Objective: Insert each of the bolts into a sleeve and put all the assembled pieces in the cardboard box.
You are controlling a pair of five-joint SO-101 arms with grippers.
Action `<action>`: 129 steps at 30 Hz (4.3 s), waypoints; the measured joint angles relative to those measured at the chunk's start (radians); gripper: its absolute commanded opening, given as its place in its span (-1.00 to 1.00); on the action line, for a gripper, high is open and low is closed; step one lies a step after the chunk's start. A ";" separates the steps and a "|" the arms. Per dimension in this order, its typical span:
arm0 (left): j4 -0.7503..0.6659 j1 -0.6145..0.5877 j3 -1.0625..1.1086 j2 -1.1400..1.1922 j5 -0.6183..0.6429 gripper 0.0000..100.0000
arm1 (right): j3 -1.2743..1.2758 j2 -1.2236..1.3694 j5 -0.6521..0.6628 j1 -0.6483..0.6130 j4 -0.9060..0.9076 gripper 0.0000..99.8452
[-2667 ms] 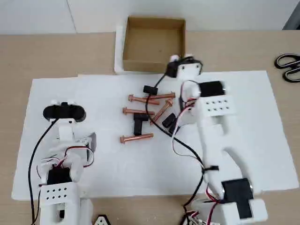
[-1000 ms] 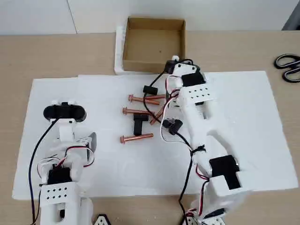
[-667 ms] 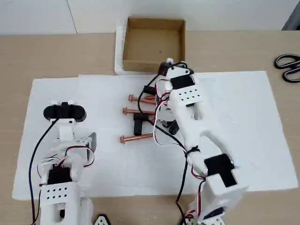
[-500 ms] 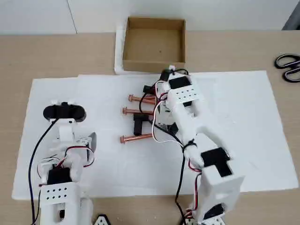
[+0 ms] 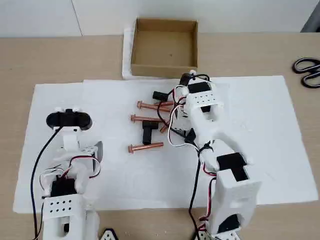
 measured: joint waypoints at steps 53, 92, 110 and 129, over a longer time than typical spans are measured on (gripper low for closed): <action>0.000 0.000 0.000 0.000 0.000 -0.56 | -0.330 -0.109 0.330 0.133 0.341 -0.99; 0.450 -0.021 -0.557 0.003 -0.061 -0.56 | -0.061 -0.379 0.621 0.140 0.347 -0.99; 0.554 0.160 -1.007 0.677 0.011 -0.56 | -0.127 -0.381 0.621 0.152 0.350 -0.99; 0.624 0.463 -0.872 0.689 0.732 -0.56 | -0.127 -0.381 0.621 0.213 0.350 -0.99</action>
